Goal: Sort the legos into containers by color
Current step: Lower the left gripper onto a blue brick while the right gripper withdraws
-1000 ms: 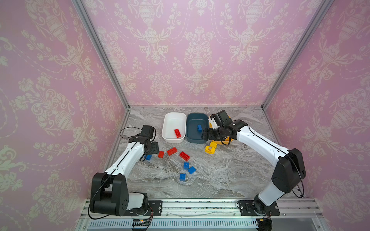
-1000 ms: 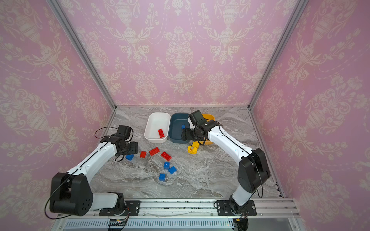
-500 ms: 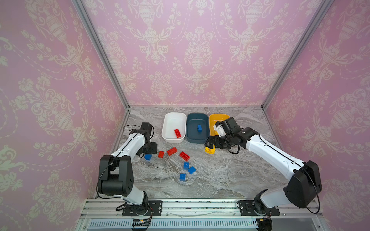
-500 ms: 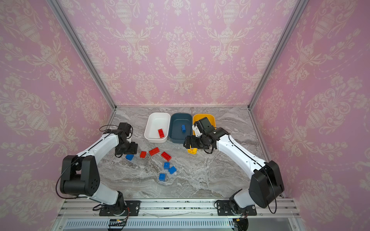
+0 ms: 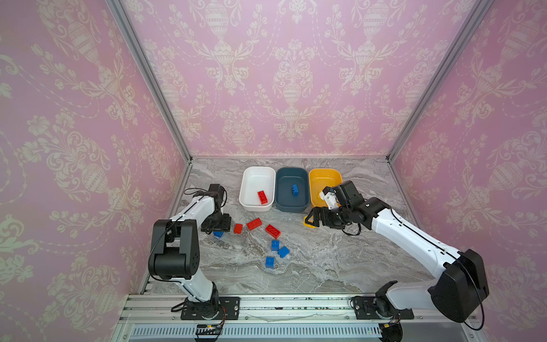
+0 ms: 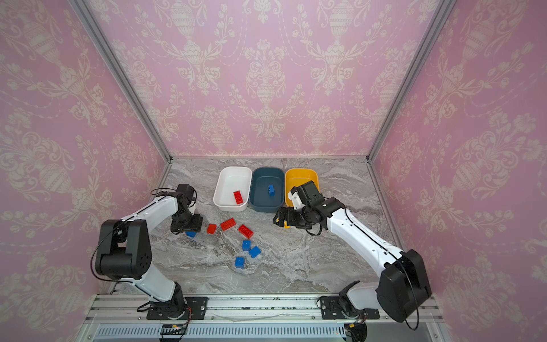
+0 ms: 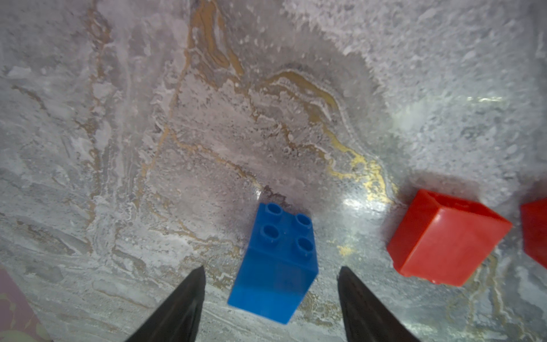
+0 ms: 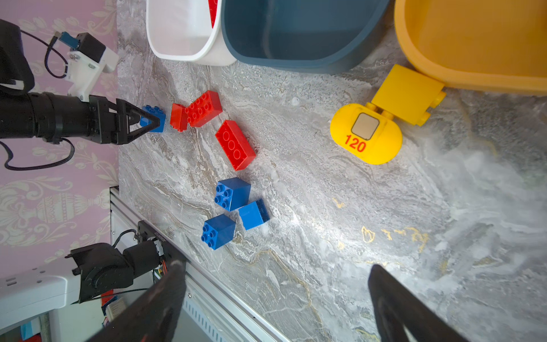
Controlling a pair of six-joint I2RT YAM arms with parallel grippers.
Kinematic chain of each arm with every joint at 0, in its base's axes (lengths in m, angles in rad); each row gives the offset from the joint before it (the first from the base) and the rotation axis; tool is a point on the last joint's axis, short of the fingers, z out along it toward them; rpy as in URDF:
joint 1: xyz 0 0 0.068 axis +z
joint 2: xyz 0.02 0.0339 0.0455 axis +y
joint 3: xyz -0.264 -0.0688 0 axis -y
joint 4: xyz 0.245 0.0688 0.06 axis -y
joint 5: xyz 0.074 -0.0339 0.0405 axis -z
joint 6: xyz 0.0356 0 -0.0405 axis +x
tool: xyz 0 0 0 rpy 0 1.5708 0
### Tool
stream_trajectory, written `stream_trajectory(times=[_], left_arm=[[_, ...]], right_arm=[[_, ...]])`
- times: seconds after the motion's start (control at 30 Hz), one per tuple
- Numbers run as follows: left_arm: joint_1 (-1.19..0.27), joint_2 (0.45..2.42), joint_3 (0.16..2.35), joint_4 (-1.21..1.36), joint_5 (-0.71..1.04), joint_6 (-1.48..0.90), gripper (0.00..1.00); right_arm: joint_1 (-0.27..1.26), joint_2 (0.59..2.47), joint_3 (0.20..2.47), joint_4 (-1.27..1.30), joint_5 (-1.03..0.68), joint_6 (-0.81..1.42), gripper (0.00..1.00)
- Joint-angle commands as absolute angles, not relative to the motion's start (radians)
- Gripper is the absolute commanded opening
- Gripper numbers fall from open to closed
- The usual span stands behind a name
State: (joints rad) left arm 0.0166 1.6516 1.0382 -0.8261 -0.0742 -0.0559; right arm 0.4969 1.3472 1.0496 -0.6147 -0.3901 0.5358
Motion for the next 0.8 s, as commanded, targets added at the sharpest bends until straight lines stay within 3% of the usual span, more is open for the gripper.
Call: stream_trajectory(times=[0.0, 0.77], left_arm=[[0.025, 1.663, 1.048, -0.813, -0.045, -0.023, 0.71], [0.03, 1.701, 1.041, -0.799, -0.039, -0.034, 0.46]], right_arm=[[0.493, 1.314, 1.006, -0.565, -0.442, 0.575, 0.98], [0.377, 1.23, 0.848, -0.584, -0.408, 0.547, 1.0]])
